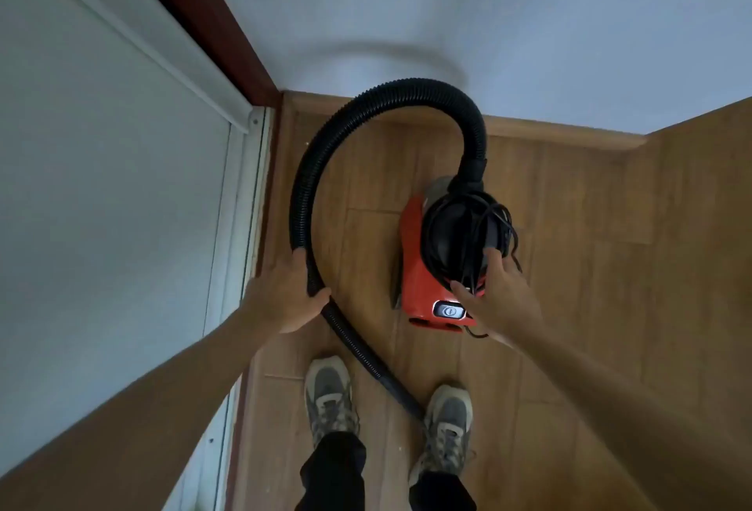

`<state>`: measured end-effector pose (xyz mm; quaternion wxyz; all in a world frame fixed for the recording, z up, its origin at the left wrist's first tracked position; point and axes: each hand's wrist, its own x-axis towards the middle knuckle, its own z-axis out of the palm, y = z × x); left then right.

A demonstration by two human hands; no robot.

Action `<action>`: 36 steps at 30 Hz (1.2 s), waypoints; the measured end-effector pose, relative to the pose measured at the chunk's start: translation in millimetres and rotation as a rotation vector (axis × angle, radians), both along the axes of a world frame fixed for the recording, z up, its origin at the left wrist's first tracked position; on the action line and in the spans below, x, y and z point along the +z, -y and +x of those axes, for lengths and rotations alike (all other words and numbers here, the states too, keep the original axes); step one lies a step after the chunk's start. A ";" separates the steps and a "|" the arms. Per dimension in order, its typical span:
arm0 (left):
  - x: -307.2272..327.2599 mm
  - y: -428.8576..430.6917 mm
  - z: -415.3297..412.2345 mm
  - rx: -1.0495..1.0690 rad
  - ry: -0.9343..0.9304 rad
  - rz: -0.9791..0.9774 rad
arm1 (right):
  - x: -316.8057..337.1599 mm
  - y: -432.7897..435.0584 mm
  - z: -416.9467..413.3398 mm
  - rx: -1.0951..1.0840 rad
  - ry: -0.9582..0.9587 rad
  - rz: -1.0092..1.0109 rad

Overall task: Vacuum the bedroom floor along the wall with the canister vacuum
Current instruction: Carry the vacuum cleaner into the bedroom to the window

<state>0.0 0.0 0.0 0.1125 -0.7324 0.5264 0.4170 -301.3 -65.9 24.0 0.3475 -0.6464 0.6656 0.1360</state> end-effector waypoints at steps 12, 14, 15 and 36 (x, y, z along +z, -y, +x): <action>-75.3 6.5 15.0 0.363 -0.097 -0.070 | -56.8 8.5 7.0 -0.280 0.089 -0.187; -85.3 9.0 16.5 0.405 -0.115 -0.120 | -61.3 8.0 12.6 -0.311 0.115 -0.221; -90.7 9.5 18.2 0.424 -0.131 -0.137 | -63.9 7.5 15.3 -0.332 0.132 -0.241; -113.7 -10.5 -8.9 0.738 -0.336 -0.342 | -83.4 5.0 30.4 -0.598 0.277 -0.354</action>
